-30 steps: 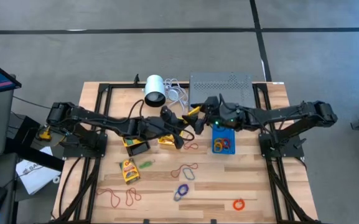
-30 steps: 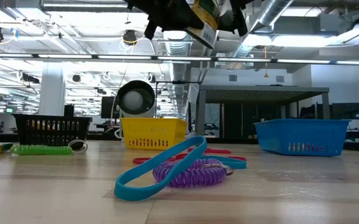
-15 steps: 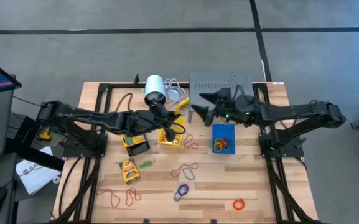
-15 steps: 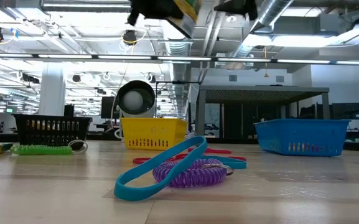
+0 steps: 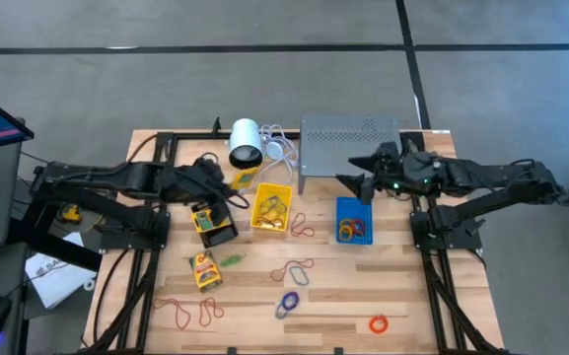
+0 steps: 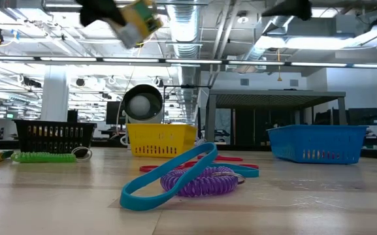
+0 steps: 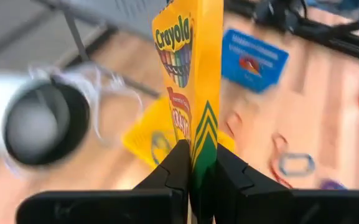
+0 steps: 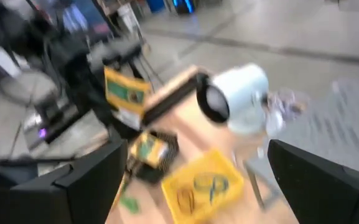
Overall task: Pick & Place Office Desk Supplies
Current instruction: Put the right crayon box into the black basket
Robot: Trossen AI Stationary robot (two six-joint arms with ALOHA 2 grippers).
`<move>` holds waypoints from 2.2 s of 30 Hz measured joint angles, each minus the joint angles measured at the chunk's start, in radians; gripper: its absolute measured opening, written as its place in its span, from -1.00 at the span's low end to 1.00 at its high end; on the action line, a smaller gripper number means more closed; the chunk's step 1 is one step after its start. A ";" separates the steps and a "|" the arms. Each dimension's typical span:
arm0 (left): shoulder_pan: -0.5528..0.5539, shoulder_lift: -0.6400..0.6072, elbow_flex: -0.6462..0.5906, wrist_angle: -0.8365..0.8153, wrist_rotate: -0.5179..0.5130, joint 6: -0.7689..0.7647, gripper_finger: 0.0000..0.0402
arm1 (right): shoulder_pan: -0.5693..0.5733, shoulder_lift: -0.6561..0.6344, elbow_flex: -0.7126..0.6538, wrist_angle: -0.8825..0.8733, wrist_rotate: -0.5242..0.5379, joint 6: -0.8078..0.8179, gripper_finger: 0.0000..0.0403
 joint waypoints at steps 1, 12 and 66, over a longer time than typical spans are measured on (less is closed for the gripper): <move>-0.001 -0.014 0.000 -0.054 0.016 -0.031 -0.88 | 0.014 -0.001 -0.001 -0.040 -0.001 0.015 0.89; -0.001 0.028 -0.001 -0.466 0.115 -0.292 -0.88 | 0.155 0.086 -0.001 -0.245 0.004 0.135 0.33; -0.017 0.393 0.000 -0.585 0.278 -0.367 -0.85 | 0.362 0.133 -0.001 -0.239 0.030 0.094 -0.93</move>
